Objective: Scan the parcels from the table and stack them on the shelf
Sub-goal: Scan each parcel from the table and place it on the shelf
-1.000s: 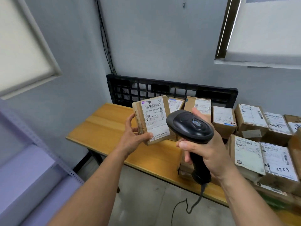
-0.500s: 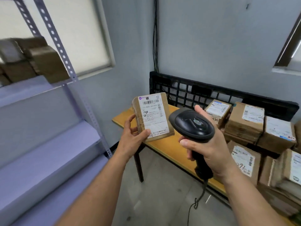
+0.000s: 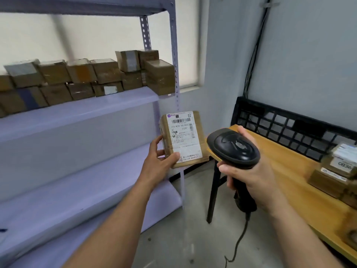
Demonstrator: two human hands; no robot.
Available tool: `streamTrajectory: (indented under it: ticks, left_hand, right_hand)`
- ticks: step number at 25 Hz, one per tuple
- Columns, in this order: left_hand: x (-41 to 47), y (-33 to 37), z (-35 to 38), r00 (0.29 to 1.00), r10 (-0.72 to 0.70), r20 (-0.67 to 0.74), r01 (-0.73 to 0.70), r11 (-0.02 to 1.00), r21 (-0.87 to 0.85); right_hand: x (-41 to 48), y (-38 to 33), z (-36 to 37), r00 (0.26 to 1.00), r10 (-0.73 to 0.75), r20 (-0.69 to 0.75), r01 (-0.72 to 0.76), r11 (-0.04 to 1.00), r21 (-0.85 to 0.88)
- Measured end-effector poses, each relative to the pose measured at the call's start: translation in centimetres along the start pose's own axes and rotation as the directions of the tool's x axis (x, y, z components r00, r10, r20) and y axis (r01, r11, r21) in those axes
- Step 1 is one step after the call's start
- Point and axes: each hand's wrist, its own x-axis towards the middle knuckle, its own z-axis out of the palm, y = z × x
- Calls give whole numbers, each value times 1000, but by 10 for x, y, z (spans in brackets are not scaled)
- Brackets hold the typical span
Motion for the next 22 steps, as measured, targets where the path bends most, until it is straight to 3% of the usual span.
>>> streamTrajectory:
  ticks: [14,22]
  left_hand:
    - [7,-13,-199,926,45,-374,-21,998,67]
    - [14,-16,-289,798,4,-602,90,988,125]
  right_hand:
    - [75,-4,186,951,-12,310,-10,998,70]
    - [144,2,279,851,-109,514,42,989,140]
